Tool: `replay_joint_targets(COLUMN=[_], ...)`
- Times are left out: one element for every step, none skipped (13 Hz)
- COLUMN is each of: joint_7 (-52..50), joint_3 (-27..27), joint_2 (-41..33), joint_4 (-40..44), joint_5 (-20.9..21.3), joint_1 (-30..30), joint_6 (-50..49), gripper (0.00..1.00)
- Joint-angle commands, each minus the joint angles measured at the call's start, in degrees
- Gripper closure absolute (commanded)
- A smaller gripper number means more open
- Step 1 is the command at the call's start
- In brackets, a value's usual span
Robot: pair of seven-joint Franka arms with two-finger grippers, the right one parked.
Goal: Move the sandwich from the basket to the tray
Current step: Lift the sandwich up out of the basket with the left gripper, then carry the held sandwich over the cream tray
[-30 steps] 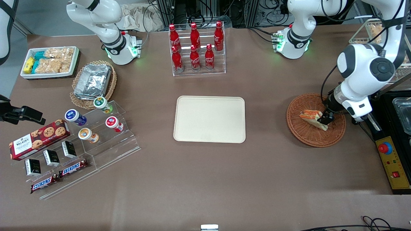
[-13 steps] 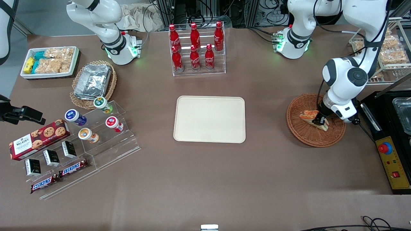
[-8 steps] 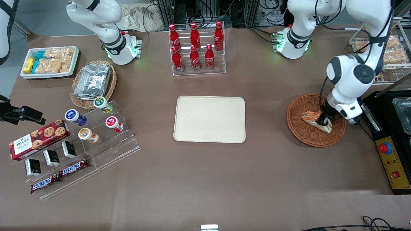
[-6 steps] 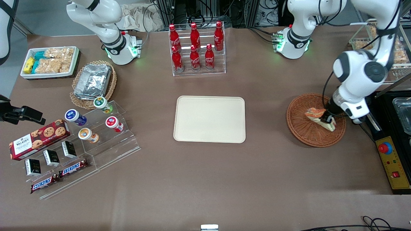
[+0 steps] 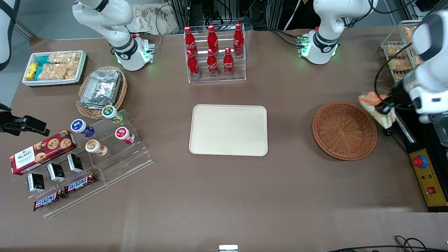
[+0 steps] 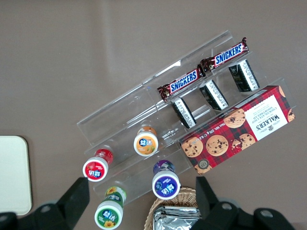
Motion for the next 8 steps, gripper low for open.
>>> replay_joint_targets(joint_7=[11.2,14.1,16.5,16.7,16.6,16.4,16.5,16.1], joint_3=[-2.5,-4.3,-6.3,-9.5,-12.5,-15.3,-18.5,-21.6], joint_2=[1.1,1.1,1.1,1.1,1.3,1.5,1.7,2.1], joint_4=[9.5,11.8,13.3,14.6,15.3,15.7,15.7,15.6], joint_5=[0.7,0.7,0.7,0.7,0.7,0.7,0.8,0.5], joint_1=[-0.2,-0.3,-0.3,-0.3,-0.3,-0.6,-0.7,-0.7], joint_6=[-10.1,-12.8,-14.3,-15.3,-15.6,-15.6,-15.5,-14.7], gripper=[1.0,1.0,1.0,1.0,1.0,1.0,1.0,1.0])
